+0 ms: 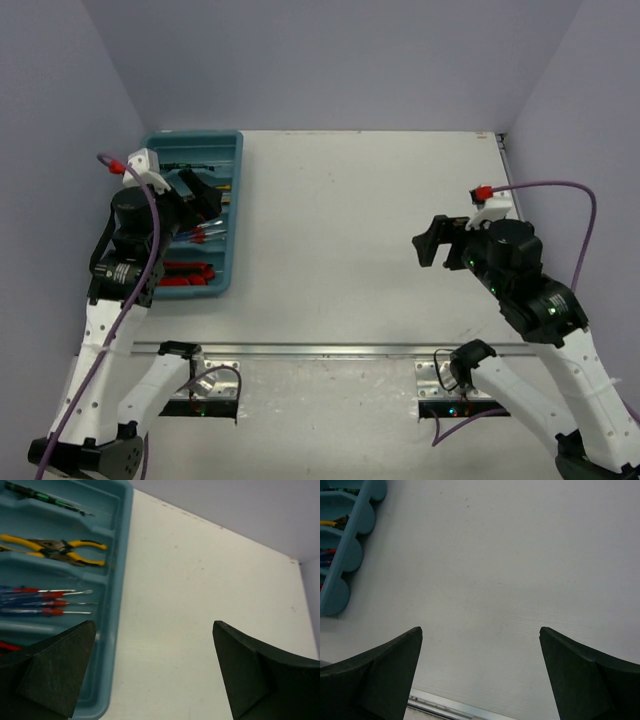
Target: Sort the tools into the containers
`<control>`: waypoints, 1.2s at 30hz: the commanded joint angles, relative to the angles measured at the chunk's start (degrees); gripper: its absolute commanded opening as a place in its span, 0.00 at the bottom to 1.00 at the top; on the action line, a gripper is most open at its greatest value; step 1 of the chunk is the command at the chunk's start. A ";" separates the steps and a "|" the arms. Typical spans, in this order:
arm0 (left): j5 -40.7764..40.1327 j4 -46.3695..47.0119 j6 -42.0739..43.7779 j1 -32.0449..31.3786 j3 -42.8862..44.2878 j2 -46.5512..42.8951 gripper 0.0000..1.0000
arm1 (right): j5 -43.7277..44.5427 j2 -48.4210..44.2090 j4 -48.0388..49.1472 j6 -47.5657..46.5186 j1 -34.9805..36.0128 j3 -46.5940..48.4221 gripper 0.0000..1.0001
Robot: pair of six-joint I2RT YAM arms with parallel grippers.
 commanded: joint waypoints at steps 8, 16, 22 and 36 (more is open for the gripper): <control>-7.16 -7.41 10.92 -3.11 -5.75 -25.54 1.00 | 12.63 -13.07 -16.12 -11.19 0.09 7.52 0.99; -15.26 -13.63 11.48 -6.56 -1.41 -33.02 1.00 | 13.39 -19.34 -19.76 -10.85 0.09 9.81 0.99; -18.66 -14.02 11.10 -7.62 -2.01 -33.59 1.00 | 14.39 -20.07 -17.51 -9.64 0.09 9.01 0.99; -21.12 -10.68 10.54 -7.65 -5.16 -34.71 1.00 | 14.20 -18.98 -12.05 -9.06 0.09 2.28 0.99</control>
